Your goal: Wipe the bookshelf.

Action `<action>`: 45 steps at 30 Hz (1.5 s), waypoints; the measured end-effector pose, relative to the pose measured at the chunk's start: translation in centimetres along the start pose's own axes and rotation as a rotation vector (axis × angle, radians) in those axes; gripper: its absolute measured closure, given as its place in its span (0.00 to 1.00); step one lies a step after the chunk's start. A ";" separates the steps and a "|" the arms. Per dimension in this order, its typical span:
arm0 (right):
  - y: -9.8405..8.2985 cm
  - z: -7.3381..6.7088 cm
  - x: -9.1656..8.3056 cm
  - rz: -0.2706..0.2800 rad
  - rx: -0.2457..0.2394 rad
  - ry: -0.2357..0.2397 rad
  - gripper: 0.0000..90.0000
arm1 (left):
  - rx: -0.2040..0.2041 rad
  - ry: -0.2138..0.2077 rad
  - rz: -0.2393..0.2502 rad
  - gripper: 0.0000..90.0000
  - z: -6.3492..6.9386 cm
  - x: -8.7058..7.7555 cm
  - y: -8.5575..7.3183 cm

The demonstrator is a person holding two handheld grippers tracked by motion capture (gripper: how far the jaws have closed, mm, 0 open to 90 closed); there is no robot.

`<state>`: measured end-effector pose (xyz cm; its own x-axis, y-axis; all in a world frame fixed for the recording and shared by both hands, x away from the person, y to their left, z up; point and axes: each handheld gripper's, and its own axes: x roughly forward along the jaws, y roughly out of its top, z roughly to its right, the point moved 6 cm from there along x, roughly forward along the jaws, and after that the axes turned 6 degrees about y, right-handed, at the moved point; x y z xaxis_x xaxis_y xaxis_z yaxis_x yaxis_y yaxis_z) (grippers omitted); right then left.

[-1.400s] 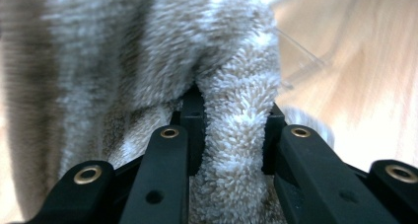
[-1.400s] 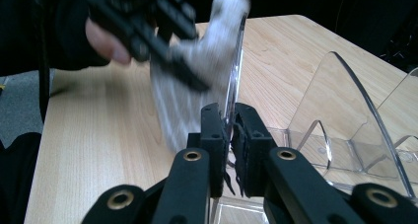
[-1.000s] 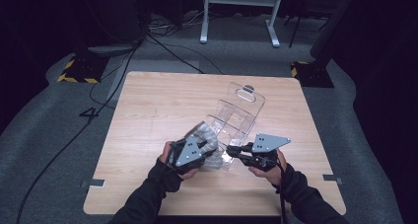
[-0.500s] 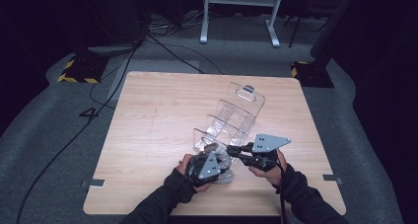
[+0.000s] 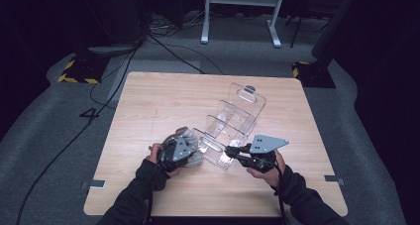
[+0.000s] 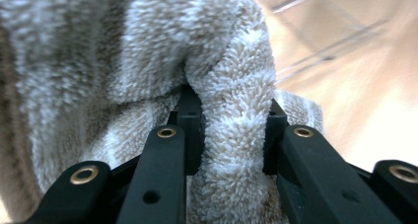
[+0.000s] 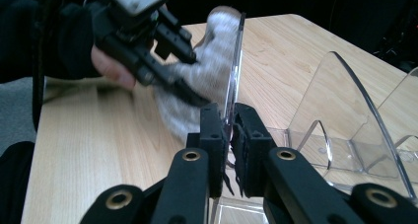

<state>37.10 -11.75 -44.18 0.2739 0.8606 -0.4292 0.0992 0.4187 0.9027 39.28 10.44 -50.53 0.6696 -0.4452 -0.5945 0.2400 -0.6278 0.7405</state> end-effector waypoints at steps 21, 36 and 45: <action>1.3 -1.4 2.0 -0.003 0.008 -0.051 0.74 | 0.013 -0.078 0.142 0.80 3.2 -2.5 3.3; -4.9 4.3 -4.6 -0.080 0.045 -0.239 0.65 | -0.003 -0.184 0.015 0.78 5.0 -3.8 -2.0; -7.4 8.5 -2.2 -0.123 0.121 -0.281 0.67 | -0.012 -0.222 -0.024 0.73 5.4 -2.6 -3.5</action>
<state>43.89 -19.24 -49.70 0.5047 0.6850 -0.5255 0.2562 0.4624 0.8488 32.88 10.38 -53.25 0.4924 -0.5613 -0.6652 0.2633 -0.6324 0.7285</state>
